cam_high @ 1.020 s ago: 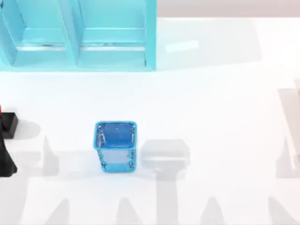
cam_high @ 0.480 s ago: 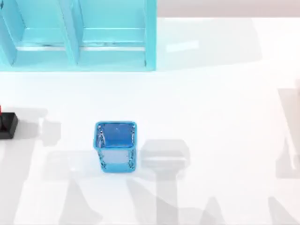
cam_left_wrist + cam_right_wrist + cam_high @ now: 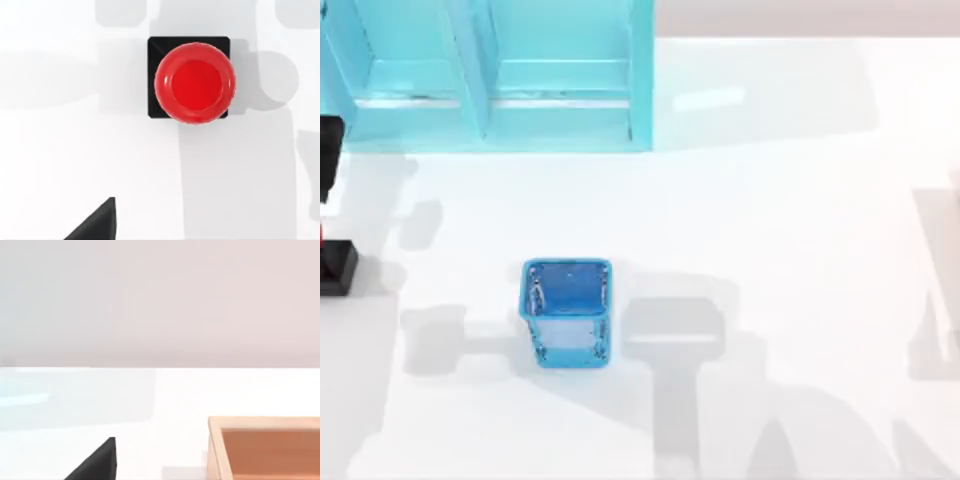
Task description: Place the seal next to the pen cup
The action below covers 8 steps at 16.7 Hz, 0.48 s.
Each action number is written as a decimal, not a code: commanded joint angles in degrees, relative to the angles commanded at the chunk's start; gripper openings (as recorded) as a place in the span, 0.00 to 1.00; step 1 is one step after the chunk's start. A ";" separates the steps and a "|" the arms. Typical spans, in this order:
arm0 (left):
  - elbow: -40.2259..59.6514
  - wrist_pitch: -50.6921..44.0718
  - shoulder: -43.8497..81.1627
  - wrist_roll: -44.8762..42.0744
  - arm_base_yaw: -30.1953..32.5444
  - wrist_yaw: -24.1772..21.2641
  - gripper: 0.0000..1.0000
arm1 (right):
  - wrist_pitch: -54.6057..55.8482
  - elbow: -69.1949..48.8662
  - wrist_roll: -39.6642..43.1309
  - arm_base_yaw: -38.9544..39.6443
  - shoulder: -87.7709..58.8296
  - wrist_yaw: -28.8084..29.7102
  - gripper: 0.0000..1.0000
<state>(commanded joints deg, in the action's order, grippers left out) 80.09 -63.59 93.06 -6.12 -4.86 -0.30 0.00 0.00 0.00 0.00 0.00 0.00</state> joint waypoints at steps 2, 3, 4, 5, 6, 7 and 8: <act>7.64 -5.47 7.75 -0.58 -0.49 0.06 1.00 | 0.00 0.00 0.00 0.00 0.00 0.00 1.00; 11.10 -7.74 11.01 -0.84 -0.69 0.09 1.00 | 0.00 0.00 0.00 0.00 0.00 0.00 1.00; 14.22 -9.68 13.86 -1.05 -0.87 0.12 1.00 | 0.00 0.00 0.00 0.00 0.00 0.00 1.00; 16.84 -11.28 16.26 -1.24 -1.02 0.14 1.00 | 0.00 0.00 0.00 0.00 0.00 0.00 1.00; 18.89 -12.55 18.21 -1.38 -1.13 0.16 1.00 | 0.00 0.00 0.00 0.00 0.00 0.00 1.00; 20.35 -13.46 19.65 -1.48 -1.22 0.18 1.00 | 0.00 0.00 0.00 0.00 0.00 0.00 1.00; 21.21 -14.00 20.51 -1.54 -1.28 0.20 1.00 | 0.00 0.00 0.00 0.00 0.00 0.00 1.00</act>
<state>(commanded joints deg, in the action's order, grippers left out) 101.30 -77.59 113.57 -7.66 -6.14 -0.10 0.00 0.00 0.00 0.00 0.00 0.00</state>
